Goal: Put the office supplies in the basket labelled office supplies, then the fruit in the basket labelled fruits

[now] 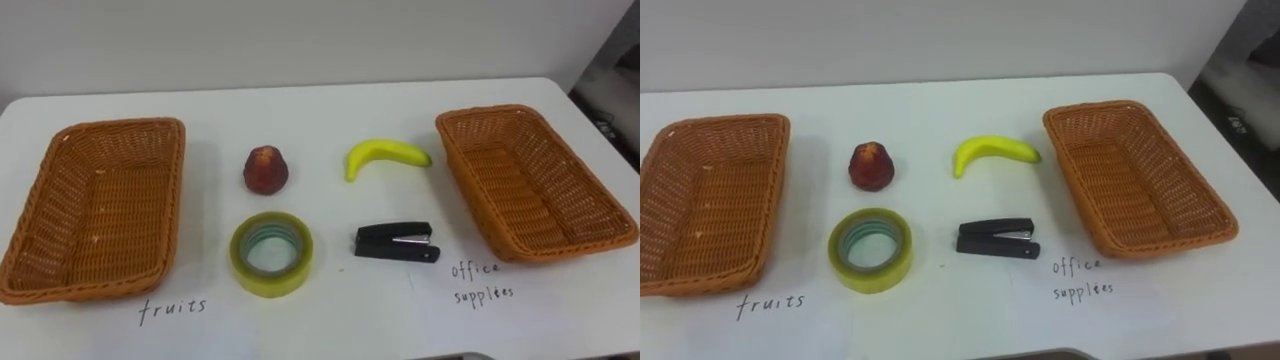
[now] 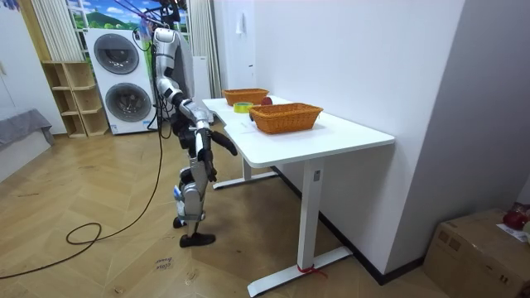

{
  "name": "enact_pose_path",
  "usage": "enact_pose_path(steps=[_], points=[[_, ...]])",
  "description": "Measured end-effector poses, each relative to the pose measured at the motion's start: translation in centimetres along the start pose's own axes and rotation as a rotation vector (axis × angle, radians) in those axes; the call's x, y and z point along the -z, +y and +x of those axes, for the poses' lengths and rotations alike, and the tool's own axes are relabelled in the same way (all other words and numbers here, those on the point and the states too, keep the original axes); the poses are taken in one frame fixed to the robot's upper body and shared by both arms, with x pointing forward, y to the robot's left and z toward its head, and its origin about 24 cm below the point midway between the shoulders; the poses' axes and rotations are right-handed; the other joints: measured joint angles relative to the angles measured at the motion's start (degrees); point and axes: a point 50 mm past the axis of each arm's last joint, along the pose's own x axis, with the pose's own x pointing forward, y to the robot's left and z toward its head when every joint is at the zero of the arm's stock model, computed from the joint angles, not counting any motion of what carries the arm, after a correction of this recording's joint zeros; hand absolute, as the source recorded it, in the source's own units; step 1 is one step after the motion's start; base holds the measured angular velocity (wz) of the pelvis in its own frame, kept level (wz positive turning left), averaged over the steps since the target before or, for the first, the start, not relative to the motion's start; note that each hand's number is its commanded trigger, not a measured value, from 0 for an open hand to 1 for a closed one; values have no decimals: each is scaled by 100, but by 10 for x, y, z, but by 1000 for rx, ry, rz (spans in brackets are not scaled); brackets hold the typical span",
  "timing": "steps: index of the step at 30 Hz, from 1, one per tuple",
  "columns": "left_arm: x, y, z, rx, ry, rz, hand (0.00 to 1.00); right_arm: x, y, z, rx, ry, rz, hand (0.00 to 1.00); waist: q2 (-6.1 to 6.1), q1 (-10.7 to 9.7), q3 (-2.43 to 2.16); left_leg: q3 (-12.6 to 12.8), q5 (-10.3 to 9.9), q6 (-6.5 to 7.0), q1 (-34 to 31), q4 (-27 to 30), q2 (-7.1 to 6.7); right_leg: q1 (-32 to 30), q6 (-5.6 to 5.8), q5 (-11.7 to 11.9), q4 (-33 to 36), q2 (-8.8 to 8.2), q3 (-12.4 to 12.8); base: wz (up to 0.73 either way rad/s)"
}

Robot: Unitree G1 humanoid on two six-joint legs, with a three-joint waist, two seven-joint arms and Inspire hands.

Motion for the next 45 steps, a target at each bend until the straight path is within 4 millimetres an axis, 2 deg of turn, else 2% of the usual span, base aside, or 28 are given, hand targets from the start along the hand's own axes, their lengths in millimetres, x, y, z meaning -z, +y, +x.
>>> enact_pose_path(steps=[4,8,11,13,17,22,29,34,38,45], points=[[-2,-1,0,3,-2,-4,0,-19,8,-7,21,-62,58,0,84,-28,1,7,1,1,-30,-1,-10,-60,6,-8,80,-1,65,-8],[-4,-1,1,6,-7,-4,0,-31,10,-12,36,-122,88,0,78,-41,1,7,2,2,-30,3,-13,-71,9,-11,87,4,92,0],[-3,-1,0,16,-6,3,0,-52,13,-18,39,-180,182,0,69,-53,0,3,2,3,-69,7,-22,-153,15,-31,91,2,126,-1],[-1,1,1,24,-3,10,0,-69,13,-21,45,-237,252,0,26,-66,-9,-14,5,7,-87,6,-22,-150,15,-31,102,2,109,5],[1,3,1,25,0,15,0,-90,7,-22,97,-331,305,0,-71,-55,-4,-26,6,7,-153,10,-25,-157,14,-31,97,3,85,5],[2,3,1,23,4,17,0,-113,5,-33,136,-451,357,0,-117,-47,-7,-26,6,7,-168,9,-28,-168,14,-31,87,-15,-8,1],[-1,-1,1,35,-1,35,0,-129,8,-43,113,-550,379,0,-142,-26,-12,-19,6,7,-165,10,-26,-162,14,-30,101,-16,-7,0],[-1,-6,2,73,17,42,0,-149,14,-61,57,-748,352,0,-103,-6,-3,-4,6,8,-175,9,-19,-247,10,-30,171,-5,42,-5],[2,-8,1,92,37,-8,0,-156,17,-66,35,-796,353,0,-109,5,-6,-4,5,8,-157,8,-21,-262,5,-36,183,-6,46,0],[9,-10,0,115,75,-30,0,-176,20,-95,-59,-918,429,0,-129,128,-6,-13,9,13,-163,7,-23,-320,-5,-75,276,-11,49,0]])
